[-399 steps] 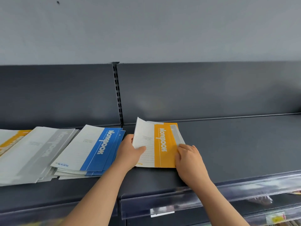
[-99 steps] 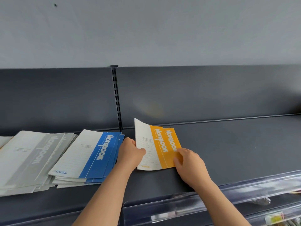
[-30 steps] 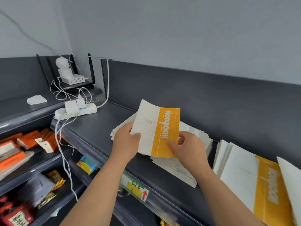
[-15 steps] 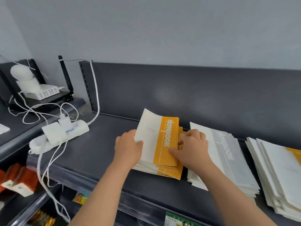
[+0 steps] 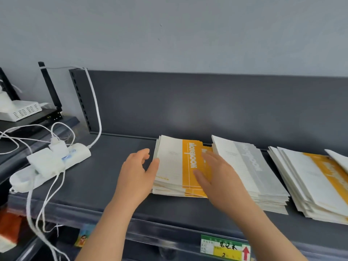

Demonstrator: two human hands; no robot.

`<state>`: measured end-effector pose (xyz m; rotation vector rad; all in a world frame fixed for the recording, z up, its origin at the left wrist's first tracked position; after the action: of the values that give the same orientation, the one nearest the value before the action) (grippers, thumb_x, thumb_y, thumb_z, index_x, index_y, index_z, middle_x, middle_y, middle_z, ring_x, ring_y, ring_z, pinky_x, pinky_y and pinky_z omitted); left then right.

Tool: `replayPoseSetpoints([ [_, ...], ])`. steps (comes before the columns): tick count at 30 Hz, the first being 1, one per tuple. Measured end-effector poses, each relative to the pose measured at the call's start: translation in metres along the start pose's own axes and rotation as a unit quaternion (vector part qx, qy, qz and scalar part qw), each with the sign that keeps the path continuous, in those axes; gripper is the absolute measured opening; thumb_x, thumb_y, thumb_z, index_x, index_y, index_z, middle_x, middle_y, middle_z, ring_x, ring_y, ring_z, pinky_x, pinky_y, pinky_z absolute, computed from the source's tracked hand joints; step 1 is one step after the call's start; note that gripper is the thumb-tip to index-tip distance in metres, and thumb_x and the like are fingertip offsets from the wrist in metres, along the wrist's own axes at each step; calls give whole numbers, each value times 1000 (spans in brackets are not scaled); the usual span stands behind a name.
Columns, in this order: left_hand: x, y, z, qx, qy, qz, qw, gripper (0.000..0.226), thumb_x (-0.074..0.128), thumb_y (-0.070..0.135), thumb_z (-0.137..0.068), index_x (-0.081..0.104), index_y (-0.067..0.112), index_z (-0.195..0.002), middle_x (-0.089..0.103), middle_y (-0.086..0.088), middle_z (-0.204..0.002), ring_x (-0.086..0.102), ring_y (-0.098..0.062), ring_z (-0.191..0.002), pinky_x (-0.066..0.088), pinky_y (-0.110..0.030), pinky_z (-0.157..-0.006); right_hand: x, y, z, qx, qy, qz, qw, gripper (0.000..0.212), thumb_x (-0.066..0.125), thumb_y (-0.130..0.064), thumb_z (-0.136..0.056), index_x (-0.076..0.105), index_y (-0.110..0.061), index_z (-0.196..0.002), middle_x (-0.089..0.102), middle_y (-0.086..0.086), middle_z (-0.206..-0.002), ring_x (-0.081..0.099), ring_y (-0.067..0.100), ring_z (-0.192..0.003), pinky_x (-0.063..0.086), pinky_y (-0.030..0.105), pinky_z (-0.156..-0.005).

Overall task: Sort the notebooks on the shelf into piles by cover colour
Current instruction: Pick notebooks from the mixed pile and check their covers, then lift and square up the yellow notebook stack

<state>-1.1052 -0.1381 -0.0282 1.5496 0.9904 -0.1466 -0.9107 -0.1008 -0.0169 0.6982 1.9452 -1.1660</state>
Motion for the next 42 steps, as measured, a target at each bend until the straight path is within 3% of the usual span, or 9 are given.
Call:
replayPoseSetpoints([
  [7,9,-15,-1,-71,-84,-9,994,53,52,41,-93,44,13,-137,53,3,-129,53,-13,-111,41,-25,-86,36,-7,3,72,-40,-63,995,43,40,-32,-98,32,-17,-136,32,1,-142,42,23,-128,42,37,-103],
  [10,9,-16,-13,-106,-107,-28,988,29,51,42,-92,48,14,-88,42,3,-83,41,-12,-69,31,-23,-59,46,-7,-4,111,-79,-67,988,45,37,-30,-98,28,-10,-138,27,6,-144,38,27,-128,40,42,-104],
  [13,12,-13,-30,-145,-138,19,979,44,55,43,-90,29,14,-69,29,-1,-67,28,-13,-55,25,-22,-51,48,2,-15,162,-74,-54,983,41,35,-30,-98,32,-8,-132,24,11,-146,39,31,-127,40,48,-103],
  [15,15,-14,-41,-174,-170,48,969,44,58,45,-88,40,8,-70,46,-4,-69,39,-13,-53,34,-21,-52,49,6,-17,163,-82,-59,981,34,35,-26,-98,37,-8,-127,31,10,-141,46,27,-120,44,44,-99],
  [18,17,-18,-54,-223,-197,129,946,40,67,39,-85,62,0,-96,72,-5,-95,68,-22,-82,56,-39,-75,54,9,-14,148,-114,-57,981,30,37,-13,-97,40,-7,-126,35,9,-139,51,23,-112,46,35,-94],
  [22,21,-14,-59,-249,-232,156,927,41,73,33,-81,64,2,-106,73,-10,-96,70,-26,-87,55,-35,-67,57,14,-10,119,-118,-57,984,35,35,-10,-98,38,-7,-133,29,6,-148,38,23,-132,38,36,-108],
  [25,28,-11,-60,-232,-239,116,936,37,73,35,-81,65,5,-103,72,-8,-96,68,-23,-88,53,-34,-76,55,14,-7,118,-107,-83,984,41,29,-19,-102,31,-12,-142,17,3,-156,28,21,-140,29,33,-113],
  [30,35,-15,-55,-195,-213,134,948,36,71,27,-85,63,7,-114,70,-6,-108,67,-21,-91,52,-27,-65,53,13,-5,112,-78,-120,983,41,30,-20,-102,33,-13,-142,23,0,-154,32,17,-137,27,28,-111],
  [42,30,-18,-36,-209,-211,282,912,46,74,14,-81,53,9,-121,69,-5,-107,68,-21,-93,56,-35,-72,51,12,2,157,-74,-204,964,55,35,-20,-100,11,-24,-150,3,-5,-158,15,19,-144,20,33,-113],
])
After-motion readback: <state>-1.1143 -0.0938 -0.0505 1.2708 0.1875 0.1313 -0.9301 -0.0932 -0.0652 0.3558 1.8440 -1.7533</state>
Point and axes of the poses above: each hand's wrist, its own z-axis away from the middle knuckle, its own x-axis out of the palm, y = z × x, the point moved 2 cm from there along -z, towards the middle knuckle
